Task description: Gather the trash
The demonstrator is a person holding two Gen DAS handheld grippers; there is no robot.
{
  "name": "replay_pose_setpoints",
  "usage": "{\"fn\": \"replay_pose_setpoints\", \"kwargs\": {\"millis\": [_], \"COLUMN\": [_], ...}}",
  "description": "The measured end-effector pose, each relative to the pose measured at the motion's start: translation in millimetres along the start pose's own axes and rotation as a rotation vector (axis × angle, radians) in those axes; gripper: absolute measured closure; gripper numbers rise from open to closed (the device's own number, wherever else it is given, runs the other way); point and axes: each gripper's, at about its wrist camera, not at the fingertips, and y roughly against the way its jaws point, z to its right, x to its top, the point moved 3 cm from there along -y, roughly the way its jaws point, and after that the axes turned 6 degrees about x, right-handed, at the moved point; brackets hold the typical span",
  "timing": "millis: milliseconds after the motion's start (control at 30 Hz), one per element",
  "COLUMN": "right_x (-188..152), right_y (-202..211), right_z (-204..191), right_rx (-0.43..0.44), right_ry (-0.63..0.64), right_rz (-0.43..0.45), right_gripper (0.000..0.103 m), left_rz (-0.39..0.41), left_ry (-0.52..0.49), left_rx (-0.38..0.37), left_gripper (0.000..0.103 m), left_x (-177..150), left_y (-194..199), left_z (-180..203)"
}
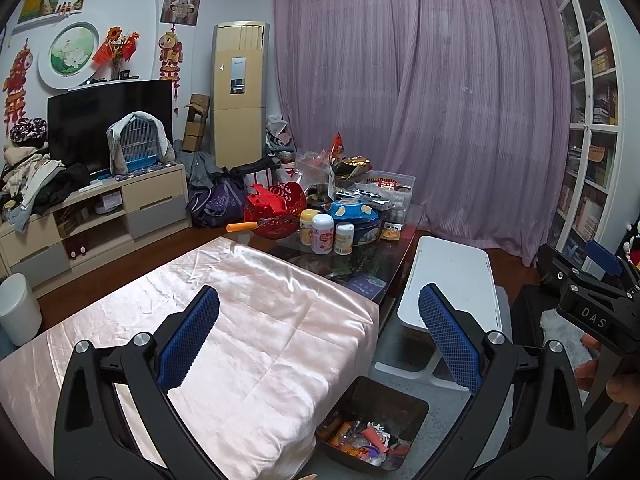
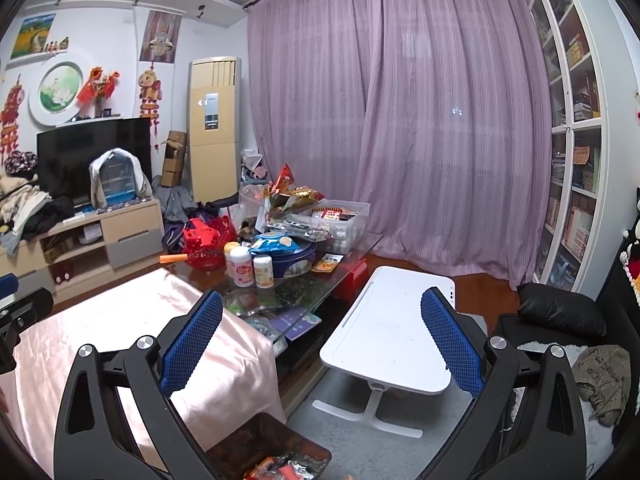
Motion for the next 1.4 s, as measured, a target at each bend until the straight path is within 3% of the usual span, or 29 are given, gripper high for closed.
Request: {"fn": "replay_pose_setpoints", "kwargs": {"millis": [1100,1400], "right_x": [-1.0,-0.7], "right_y": [-0.5,-0.9], "right_z": [-7.0,-6.1], "right_rx": [0.005,0.000], "right_ry": [-0.003,-0.008], "right_rz": [-0.009,-0.012], "right_gripper": [0.003,0.003], "left_rz": [0.003,0.022], "left_ry": [0.006,0.008], "left_rx": [0.008,0.045], "left_gripper": [0.008,0.008], "left_x": [-2.0,0.3], "left_y": [1.1,3.1], "left_z": [3.3,8.1]}}
